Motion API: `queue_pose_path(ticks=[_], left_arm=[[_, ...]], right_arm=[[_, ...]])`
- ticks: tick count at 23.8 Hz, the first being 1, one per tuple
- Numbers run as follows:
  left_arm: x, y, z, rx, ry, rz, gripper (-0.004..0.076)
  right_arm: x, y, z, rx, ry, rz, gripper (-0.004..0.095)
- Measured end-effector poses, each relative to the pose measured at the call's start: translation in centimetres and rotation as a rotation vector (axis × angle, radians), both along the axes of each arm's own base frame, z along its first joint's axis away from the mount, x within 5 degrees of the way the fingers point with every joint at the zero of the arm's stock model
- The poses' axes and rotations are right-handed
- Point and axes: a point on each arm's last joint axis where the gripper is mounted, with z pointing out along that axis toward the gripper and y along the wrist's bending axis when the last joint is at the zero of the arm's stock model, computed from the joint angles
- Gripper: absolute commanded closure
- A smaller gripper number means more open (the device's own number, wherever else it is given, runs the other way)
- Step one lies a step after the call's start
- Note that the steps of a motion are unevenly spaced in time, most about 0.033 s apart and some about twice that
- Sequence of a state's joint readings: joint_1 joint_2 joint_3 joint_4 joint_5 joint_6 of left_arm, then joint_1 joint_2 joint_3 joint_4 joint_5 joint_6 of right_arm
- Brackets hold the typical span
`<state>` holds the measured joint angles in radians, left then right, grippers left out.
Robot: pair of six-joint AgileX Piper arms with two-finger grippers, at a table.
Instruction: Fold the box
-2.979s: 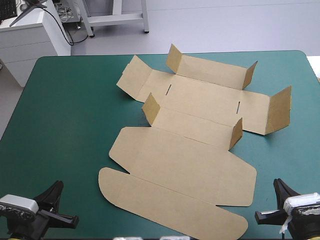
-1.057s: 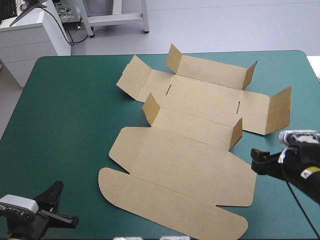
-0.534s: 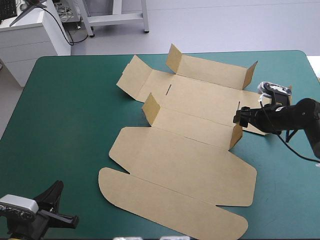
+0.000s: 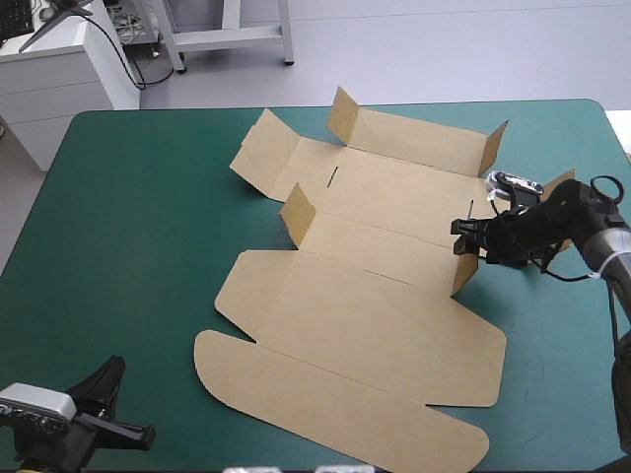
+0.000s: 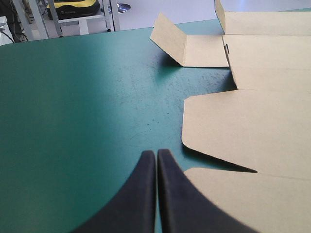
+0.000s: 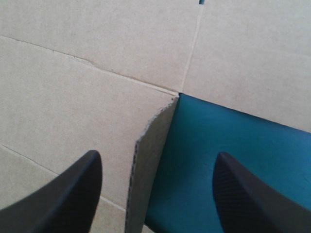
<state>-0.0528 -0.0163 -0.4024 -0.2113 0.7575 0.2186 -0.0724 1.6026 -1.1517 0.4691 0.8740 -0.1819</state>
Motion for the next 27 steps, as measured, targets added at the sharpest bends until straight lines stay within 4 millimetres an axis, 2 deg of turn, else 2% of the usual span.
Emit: queue_pose_path(ticks=[1,2,3,8,12,21,27], left_arm=[[0.0,0.0,0.0,0.000,0.000,0.000,0.0732],[0.0,0.0,0.0,0.000,-0.001,0.000,0.0732],[0.0,0.0,0.0,0.000,-0.001,0.000,0.0732],[0.0,0.0,0.0,0.000,-0.001,0.000,0.0732],[0.0,0.0,0.0,0.000,-0.001,0.000,0.0732],[0.0,0.0,0.0,0.000,-0.001,0.000,0.0732],[0.0,0.0,0.0,0.000,-0.001,0.000,0.0732]], right_arm=[[0.0,0.1,0.0,0.000,0.000,0.005,0.0752],[0.1,0.4,0.0,-0.003,-0.004,0.020,0.0873],[0.1,0.6,0.1,-0.007,-0.011,0.033,0.0909],[0.7,1.8,1.7,-0.031,-0.063,0.114,0.0908],[1.0,3.6,3.0,-0.061,-0.099,0.210,0.0908],[1.1,7.9,4.8,-0.187,-0.253,0.599,0.0919],[3.0,9.6,5.2,-0.266,-0.273,0.862,0.0927]])
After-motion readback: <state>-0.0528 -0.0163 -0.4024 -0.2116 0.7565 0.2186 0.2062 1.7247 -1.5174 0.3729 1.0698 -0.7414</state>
